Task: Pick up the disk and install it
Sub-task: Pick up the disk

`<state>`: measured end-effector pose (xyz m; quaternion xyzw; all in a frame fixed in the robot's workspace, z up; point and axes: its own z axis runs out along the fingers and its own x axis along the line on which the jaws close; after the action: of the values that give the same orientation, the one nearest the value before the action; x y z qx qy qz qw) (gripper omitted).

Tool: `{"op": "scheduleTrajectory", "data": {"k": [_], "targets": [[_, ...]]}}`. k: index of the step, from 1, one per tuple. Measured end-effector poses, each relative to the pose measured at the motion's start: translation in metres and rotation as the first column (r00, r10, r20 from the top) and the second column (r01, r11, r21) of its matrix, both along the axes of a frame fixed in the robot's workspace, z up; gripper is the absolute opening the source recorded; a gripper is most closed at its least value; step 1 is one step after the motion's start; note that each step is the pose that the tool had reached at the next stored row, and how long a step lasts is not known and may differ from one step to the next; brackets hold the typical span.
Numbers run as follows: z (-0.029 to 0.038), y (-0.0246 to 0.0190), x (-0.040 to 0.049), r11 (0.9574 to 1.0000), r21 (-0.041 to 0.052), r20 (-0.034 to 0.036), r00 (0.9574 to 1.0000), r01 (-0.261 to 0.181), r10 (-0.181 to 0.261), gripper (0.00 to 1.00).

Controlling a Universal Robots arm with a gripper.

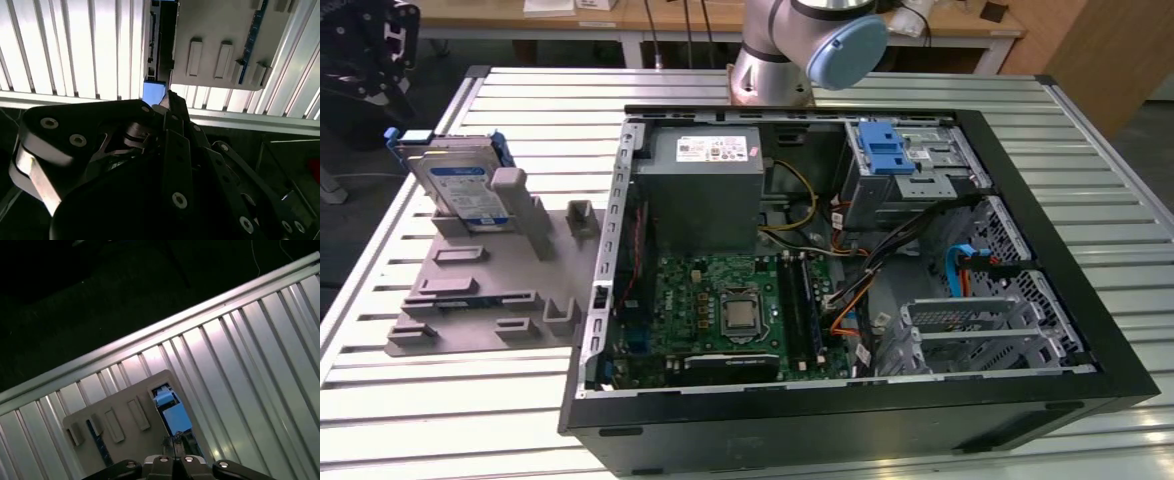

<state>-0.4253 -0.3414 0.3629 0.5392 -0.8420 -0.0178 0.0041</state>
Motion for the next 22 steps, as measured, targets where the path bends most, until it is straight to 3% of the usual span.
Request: {"op": "scheduleTrajectory", "data": {"k": [4,7,11,18,22], "targets": [[-0.0008,0.0000,0.0000,0.9974,-0.0001,0.0003,0.9974,-0.072,0.072,0.11],[-0.0016,0.0000,0.0000,0.9919,-0.0001,0.0004,0.9919,-0.127,0.127,0.11],[-0.0025,0.0000,0.0000,0.9802,-0.0001,0.0007,0.9802,-0.198,0.198,0.11],[-0.0034,0.0000,-0.0002,0.9515,-0.0007,0.0026,0.9515,-0.308,0.308,0.11],[-0.0034,0.0000,-0.0001,0.9500,-0.0013,0.0046,0.9500,-0.312,0.312,0.17]]}}
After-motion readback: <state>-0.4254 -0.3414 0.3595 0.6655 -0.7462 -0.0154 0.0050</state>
